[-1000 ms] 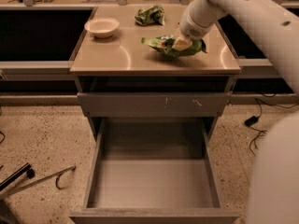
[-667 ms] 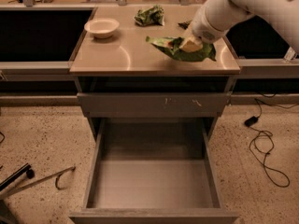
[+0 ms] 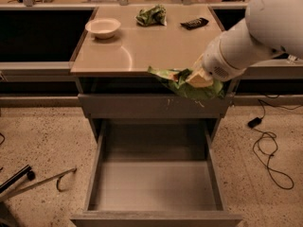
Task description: Place green rice chip bag into middle drawer
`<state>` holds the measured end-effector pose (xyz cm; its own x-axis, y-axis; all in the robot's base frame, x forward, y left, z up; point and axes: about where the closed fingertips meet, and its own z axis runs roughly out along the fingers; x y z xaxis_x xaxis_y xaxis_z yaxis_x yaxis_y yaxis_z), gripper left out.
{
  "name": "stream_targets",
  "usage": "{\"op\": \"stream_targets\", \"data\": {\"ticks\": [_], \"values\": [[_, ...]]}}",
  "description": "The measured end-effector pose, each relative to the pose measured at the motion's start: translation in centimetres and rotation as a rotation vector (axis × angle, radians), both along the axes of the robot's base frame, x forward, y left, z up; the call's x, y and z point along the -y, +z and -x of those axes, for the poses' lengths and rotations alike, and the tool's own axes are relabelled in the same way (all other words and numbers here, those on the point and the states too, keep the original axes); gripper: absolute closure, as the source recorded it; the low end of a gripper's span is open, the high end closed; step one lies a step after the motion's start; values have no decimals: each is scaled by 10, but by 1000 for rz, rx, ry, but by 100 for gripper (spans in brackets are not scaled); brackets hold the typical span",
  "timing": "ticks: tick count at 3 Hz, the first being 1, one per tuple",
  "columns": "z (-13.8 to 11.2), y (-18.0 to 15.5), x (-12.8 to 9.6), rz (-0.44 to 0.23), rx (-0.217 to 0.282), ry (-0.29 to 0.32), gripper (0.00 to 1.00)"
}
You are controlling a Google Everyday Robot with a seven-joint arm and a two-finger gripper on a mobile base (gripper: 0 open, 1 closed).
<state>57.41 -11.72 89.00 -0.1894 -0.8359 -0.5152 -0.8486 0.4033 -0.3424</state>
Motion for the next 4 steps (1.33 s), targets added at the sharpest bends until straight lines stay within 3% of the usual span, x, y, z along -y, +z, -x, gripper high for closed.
{"op": "stream_targets", "data": {"ticks": [1, 2, 3, 4], "values": [[14, -24, 0, 15, -46, 6, 100], [14, -24, 0, 15, -45, 6, 100], [25, -53, -3, -10, -38, 10, 100], [42, -116, -13, -99, -53, 19, 100]]}}
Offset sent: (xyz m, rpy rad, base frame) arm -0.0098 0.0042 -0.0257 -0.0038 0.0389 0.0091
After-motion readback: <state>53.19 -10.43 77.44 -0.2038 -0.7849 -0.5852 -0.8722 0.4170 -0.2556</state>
